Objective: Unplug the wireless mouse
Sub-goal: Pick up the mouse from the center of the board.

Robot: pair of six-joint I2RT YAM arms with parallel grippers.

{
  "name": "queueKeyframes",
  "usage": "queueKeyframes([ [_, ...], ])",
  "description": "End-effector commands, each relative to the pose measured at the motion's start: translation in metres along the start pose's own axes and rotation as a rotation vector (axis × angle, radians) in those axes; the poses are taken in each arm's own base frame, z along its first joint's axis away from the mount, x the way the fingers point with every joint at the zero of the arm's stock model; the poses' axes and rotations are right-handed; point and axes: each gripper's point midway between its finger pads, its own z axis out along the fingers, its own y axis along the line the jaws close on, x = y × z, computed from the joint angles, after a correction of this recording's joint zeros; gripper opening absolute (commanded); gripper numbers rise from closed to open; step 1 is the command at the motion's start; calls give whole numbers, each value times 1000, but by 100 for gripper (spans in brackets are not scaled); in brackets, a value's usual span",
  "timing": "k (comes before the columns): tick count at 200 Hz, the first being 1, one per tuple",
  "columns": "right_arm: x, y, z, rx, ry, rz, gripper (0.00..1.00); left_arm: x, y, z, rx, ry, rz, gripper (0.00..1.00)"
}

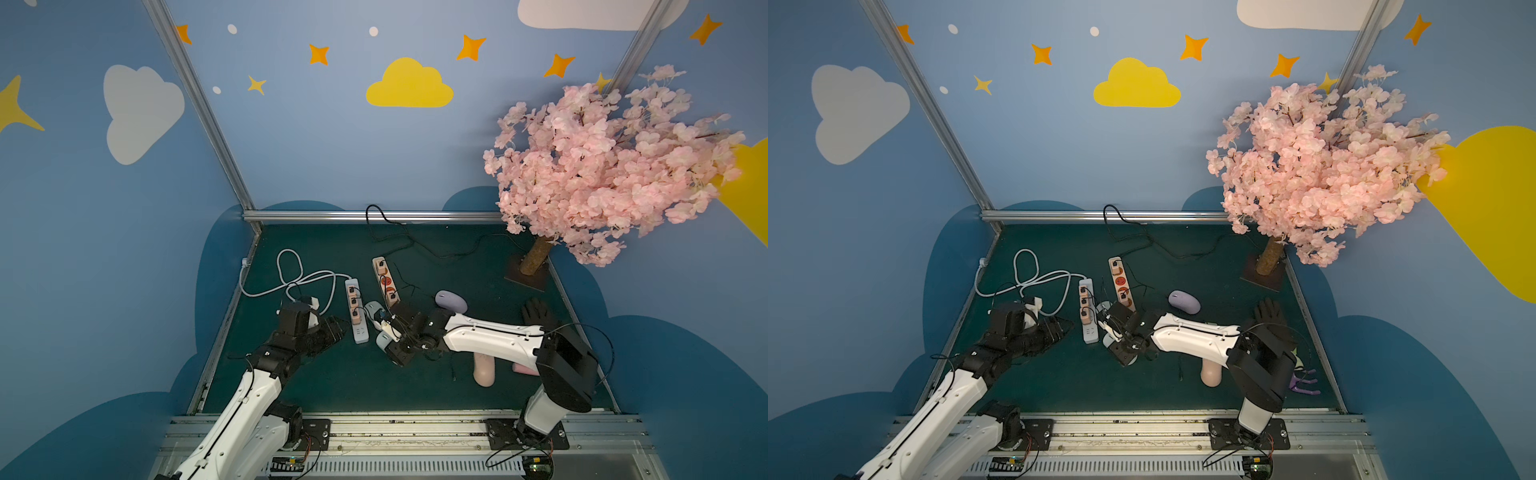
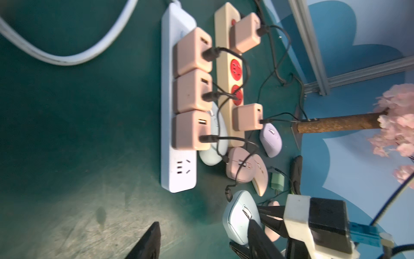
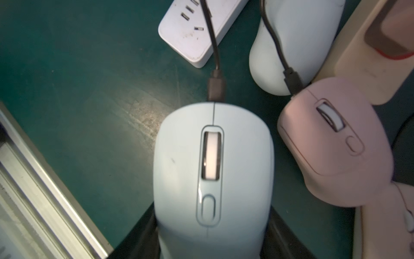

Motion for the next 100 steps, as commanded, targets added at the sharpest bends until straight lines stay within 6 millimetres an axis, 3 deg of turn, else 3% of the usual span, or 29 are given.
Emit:
queueKeyframes([
  [1,-3,2,-6,-3,-63,-14,22,-1,-23,-3,82,-6,37,64],
  [40,-8,4,-21,-19,-148,-12,17,17,-39,7,106,31,107,66],
  [74,-11,7,-25,-39,-168,-19,16,31,-53,20,132,79,135,61],
  [100,-13,10,-29,-54,-191,-20,15,29,-52,31,103,68,130,57],
])
